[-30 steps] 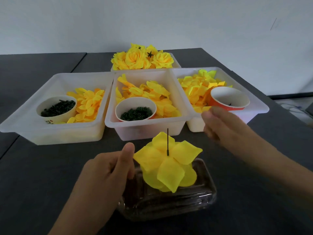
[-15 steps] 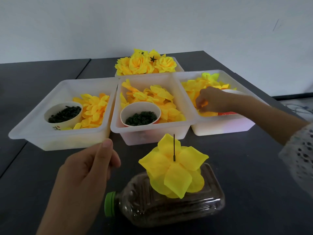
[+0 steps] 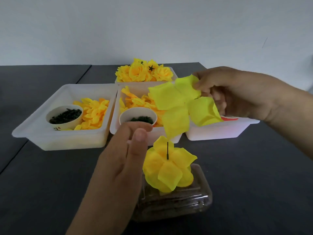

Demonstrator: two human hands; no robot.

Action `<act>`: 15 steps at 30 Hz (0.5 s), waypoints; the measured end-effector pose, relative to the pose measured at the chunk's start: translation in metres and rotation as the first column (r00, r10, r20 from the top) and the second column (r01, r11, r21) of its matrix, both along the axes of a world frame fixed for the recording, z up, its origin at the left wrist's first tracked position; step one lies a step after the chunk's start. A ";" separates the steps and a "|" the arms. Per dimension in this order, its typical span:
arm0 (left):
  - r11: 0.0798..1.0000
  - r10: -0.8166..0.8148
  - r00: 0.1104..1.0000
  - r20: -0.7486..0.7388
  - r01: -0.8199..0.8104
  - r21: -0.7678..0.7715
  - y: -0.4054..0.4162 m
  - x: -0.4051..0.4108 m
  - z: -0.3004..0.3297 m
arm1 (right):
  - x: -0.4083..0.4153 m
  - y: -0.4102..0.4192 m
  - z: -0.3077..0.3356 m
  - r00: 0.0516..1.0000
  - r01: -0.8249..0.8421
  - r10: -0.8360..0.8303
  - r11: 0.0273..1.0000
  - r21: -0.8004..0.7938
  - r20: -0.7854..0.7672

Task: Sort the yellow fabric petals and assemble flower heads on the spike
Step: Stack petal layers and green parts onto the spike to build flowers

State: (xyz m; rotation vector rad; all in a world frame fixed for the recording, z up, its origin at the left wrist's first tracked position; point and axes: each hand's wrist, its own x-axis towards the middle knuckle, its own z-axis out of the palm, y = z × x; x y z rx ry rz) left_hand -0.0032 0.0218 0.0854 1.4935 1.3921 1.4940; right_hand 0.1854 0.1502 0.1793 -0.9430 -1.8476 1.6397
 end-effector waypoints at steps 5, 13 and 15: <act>0.998 0.037 0.993 0.115 -0.030 -0.059 -0.011 0.014 0.002 | -0.011 -0.029 -0.014 0.988 -0.149 0.151 0.987 -0.054 0.020; 0.998 0.032 0.993 -0.113 -0.037 -0.047 -0.004 0.006 0.009 | -0.007 -0.028 -0.032 0.979 -0.075 0.037 0.980 0.183 0.200; 0.997 0.036 0.994 -0.104 -0.043 -0.069 0.000 0.004 0.007 | -0.008 -0.028 -0.036 0.972 -0.081 0.023 0.968 0.239 0.235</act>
